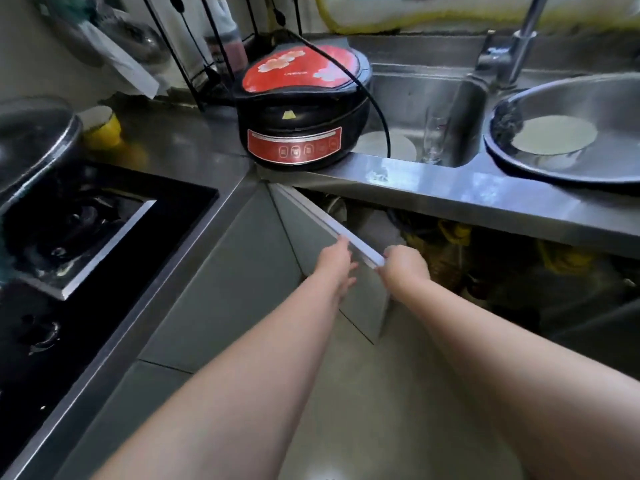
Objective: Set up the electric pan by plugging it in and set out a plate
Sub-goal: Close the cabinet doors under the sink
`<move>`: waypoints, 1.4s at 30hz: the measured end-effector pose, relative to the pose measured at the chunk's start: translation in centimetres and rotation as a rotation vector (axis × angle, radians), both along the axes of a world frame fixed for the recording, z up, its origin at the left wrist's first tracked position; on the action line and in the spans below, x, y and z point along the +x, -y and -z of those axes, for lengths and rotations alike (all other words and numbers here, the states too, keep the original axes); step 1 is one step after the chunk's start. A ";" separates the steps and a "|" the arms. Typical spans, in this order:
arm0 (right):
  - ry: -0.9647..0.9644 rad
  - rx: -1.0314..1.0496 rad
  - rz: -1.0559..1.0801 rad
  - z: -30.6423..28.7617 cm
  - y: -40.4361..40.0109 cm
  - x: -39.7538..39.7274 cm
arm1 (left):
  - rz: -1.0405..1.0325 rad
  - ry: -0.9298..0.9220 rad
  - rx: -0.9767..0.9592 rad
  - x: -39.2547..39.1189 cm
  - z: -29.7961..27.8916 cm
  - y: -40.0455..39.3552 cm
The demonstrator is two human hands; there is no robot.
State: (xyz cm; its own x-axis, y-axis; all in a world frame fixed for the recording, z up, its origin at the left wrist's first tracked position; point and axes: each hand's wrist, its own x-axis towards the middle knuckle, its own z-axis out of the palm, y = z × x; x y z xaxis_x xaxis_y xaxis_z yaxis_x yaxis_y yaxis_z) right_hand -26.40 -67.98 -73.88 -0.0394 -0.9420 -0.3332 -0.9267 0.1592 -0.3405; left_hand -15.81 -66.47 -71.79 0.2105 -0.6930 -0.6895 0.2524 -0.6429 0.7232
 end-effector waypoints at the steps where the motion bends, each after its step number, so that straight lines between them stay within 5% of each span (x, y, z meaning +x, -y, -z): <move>1: 0.021 0.000 0.022 0.1 0.2 0.0 | 0.010 -0.068 0.012 0.1 -0.2 1.3; 5: 0.184 -0.058 0.382 0.4 1.4 -1.9 | -0.004 -0.274 0.032 -0.3 -0.5 5.2; 8: 0.308 0.137 0.609 -0.2 2.6 -3.3 | -0.043 -0.419 -0.002 -0.3 -0.1 6.7; 12: 1.022 0.316 0.885 0.4 6.0 -2.3 | -0.116 -0.620 -0.026 0.2 0.9 8.5; 14: 1.185 0.292 0.980 0.7 7.4 -1.7 | -0.142 -0.675 -0.045 0.2 1.1 9.2; 20: 1.381 0.188 1.144 1.3 9.6 -1.2 | -0.183 -0.758 -0.091 -1.4 1.5 11.7; 25: 1.406 0.201 1.081 1.7 9.9 -1.1 | -0.209 -0.651 -0.077 -2.4 1.5 12.4; 31: 1.253 0.272 0.900 0.6 7.7 -2.7 | -0.182 -0.318 0.180 -4.3 1.8 10.4; 34: 0.908 0.228 0.754 -0.8 5.7 -6.1 | 0.101 -0.121 0.223 -7.5 1.3 7.5; 39: 0.064 0.057 0.423 -3.5 0.6 -13.7 | 0.496 0.009 0.164 -14.2 -0.2 3.6; 42: -0.206 0.008 0.369 -5.4 -5.4 -22.6 | 0.628 0.053 0.114 -22.3 -2.3 -0.8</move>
